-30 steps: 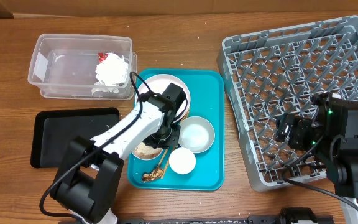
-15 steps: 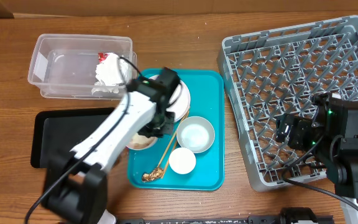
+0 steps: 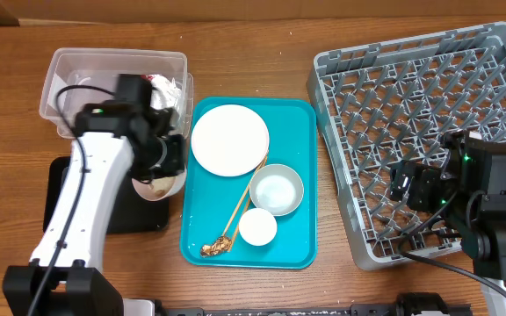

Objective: Sort waste into correct bins and load items into the dishwasher
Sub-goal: 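Tip the pink bowl over the black tray to dump the rice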

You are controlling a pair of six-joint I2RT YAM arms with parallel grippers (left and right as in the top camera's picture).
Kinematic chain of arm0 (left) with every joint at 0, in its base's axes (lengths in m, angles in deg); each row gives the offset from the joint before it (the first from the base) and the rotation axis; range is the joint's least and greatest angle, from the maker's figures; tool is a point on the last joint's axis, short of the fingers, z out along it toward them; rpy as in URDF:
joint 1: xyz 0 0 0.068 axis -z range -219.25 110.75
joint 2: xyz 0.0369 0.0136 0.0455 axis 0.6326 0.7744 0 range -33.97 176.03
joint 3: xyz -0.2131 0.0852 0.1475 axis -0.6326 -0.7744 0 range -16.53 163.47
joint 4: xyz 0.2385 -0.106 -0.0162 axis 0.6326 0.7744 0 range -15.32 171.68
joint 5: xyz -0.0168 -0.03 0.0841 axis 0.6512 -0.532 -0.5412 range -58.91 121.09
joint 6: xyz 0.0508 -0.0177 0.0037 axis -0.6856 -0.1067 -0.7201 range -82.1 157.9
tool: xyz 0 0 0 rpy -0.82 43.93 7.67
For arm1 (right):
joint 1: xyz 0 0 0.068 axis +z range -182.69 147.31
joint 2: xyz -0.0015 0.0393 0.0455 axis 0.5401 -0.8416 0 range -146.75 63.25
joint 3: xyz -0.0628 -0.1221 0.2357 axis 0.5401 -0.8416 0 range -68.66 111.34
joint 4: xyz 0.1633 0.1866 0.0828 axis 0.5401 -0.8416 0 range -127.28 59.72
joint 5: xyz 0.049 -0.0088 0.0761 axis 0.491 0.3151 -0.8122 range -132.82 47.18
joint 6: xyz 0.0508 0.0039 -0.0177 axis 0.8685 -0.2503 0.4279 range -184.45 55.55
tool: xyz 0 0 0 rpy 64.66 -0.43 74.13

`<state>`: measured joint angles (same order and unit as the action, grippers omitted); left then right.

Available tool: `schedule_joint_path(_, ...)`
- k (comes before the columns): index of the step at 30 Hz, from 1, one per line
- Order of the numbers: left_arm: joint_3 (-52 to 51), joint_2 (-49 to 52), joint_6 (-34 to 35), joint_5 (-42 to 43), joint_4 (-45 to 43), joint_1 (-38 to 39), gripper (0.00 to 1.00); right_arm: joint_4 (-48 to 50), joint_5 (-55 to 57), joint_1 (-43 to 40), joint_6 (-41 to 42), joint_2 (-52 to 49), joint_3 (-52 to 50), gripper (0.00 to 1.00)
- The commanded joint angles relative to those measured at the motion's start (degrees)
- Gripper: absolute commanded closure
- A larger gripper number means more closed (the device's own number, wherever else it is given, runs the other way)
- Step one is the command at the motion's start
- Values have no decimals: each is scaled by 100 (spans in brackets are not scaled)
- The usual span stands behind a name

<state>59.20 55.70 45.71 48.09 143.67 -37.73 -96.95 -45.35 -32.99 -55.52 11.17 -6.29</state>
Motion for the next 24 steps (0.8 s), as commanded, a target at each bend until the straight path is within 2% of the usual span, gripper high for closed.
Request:
schedule_joint_path(1, -306, -105, -785, 1071, -153, -667, 96, 11, 57, 24, -37, 50, 177, 0)
schedule_joint_path(6, -785, -92, -1421, 2243, -505, -1690, 96, 11, 57, 24, -37, 50, 177, 0)
schedule_joint_path(11, -1110, -90, -1497, 2610, -898, -2481, 96, 15, 57, 24, -37, 50, 177, 0)
schedule_joint_path(12, -1239, -90, -1967, 3287, -992, -2782, 96, 13, 57, 24, -37, 50, 177, 0)
schedule_joint_path(17, -1504, -90, -3106, 4522, -962, -3093, 96, 13, 57, 22, -37, 50, 177, 0)
schedule_joint_path(21, -1665, -90, -4092, 5246, -804, -3156, 96, 13, 57, 24, -37, 50, 177, 0)
schedule_joint_path(24, -1770, -90, -4393, 5322, -793, -3161, 96, 13, 57, 24, -35, 50, 177, 0)
